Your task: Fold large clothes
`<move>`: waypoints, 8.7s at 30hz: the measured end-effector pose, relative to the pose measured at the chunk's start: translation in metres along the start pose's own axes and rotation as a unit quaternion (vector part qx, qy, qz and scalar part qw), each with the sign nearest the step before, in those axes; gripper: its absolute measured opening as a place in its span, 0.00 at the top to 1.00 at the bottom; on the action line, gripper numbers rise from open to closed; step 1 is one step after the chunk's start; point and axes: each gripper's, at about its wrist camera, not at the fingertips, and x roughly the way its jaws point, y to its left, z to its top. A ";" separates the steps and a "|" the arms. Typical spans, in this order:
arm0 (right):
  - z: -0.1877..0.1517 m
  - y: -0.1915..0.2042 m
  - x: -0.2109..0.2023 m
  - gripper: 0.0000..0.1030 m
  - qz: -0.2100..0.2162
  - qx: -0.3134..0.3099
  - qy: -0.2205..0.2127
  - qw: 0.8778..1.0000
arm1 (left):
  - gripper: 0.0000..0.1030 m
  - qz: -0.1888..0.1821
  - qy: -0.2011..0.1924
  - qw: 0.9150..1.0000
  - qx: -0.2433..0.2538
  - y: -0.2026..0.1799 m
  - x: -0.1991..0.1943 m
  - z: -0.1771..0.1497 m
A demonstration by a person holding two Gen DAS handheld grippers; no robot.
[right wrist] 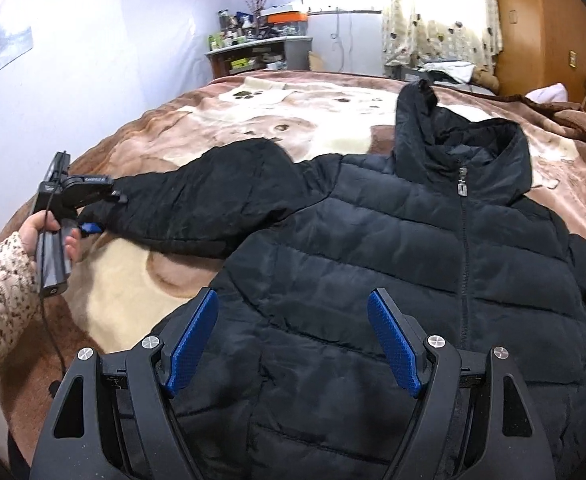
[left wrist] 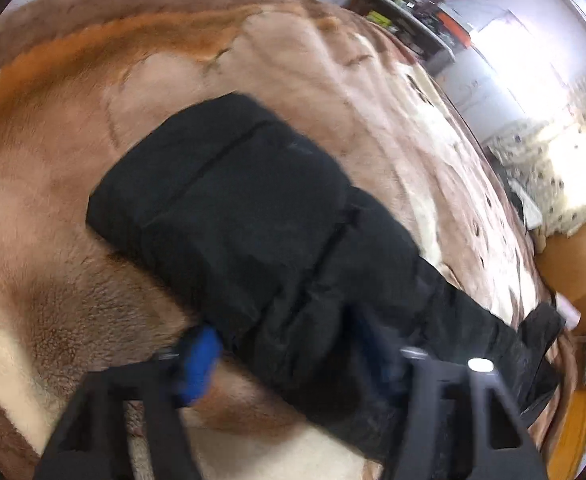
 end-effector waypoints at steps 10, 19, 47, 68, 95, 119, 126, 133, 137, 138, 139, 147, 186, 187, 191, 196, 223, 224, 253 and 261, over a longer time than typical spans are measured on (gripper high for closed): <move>0.004 -0.019 -0.025 0.25 -0.027 0.023 -0.018 0.999 | 0.84 -0.005 -0.079 0.989 0.128 -0.078 -0.065 -0.016; 0.004 -0.047 -0.051 0.25 -0.044 0.048 -0.041 0.997 | 0.84 -0.076 -0.094 0.963 0.241 -0.177 -0.122 -0.061; -0.022 -0.159 -0.071 0.25 -0.114 0.140 -0.031 0.983 | 0.84 -0.020 0.054 0.839 0.540 -0.334 -0.043 -0.284; -0.005 -0.125 -0.144 0.25 -0.112 0.106 -0.064 0.986 | 0.51 -0.050 0.040 0.887 0.458 -0.211 -0.209 -0.213; 0.034 -0.134 -0.051 0.25 -0.036 0.061 0.034 0.997 | 0.13 -0.075 0.010 0.914 0.399 -0.220 -0.185 -0.236; 0.041 -0.104 0.116 0.91 0.033 0.055 0.055 0.996 | 0.13 0.024 -0.019 0.931 0.364 -0.194 -0.076 -0.173; 0.049 -0.116 0.080 0.94 0.020 0.056 0.010 0.998 | 0.13 0.028 -0.031 0.922 0.385 -0.208 -0.081 -0.181; 0.054 -0.149 0.038 0.94 -0.017 0.067 -0.015 0.998 | 0.13 0.020 -0.042 0.912 0.408 -0.233 -0.086 -0.194; 0.051 -0.174 0.020 0.94 -0.049 0.076 -0.025 0.996 | 0.13 0.002 -0.037 0.904 0.425 -0.247 -0.083 -0.207; 0.051 -0.178 0.018 0.94 -0.056 0.077 -0.025 0.995 | 0.13 0.000 -0.035 0.902 0.430 -0.250 -0.082 -0.210; 0.051 -0.182 0.018 0.94 -0.061 0.077 -0.025 0.995 | 0.13 0.000 -0.032 0.900 0.435 -0.254 -0.079 -0.214; 0.034 -0.224 0.022 0.94 -0.108 0.120 0.000 0.987 | 0.13 -0.011 -0.027 0.890 0.455 -0.277 -0.067 -0.237; -0.020 -0.283 -0.036 0.64 -0.211 0.166 0.025 0.963 | 0.11 0.043 0.018 0.898 0.438 -0.274 -0.051 -0.253; -0.024 -0.289 -0.044 0.61 -0.214 0.174 0.020 0.961 | 0.11 0.039 0.017 0.898 0.439 -0.276 -0.056 -0.256; -0.055 -0.328 -0.078 0.52 -0.233 0.234 0.011 0.944 | 0.11 0.008 0.019 0.901 0.434 -0.285 -0.077 -0.274; -0.086 -0.377 -0.121 0.52 -0.275 0.289 -0.012 0.917 | 0.11 -0.014 0.028 0.896 0.443 -0.305 -0.084 -0.306; -0.120 -0.518 -0.185 0.69 -0.344 0.365 -0.075 0.862 | 0.11 -0.032 0.066 0.871 0.485 -0.352 -0.069 -0.381; -0.118 -0.518 -0.186 0.78 -0.343 0.362 -0.076 0.863 | 0.11 -0.032 0.066 0.872 0.483 -0.351 -0.069 -0.379; 0.014 -0.293 -0.144 0.96 -0.132 0.087 -0.114 0.981 | 0.11 -0.058 0.039 0.911 0.407 -0.299 -0.106 -0.295; 0.030 -0.228 -0.081 0.96 -0.061 0.048 -0.079 0.994 | 0.11 -0.048 0.029 0.924 0.379 -0.271 -0.110 -0.261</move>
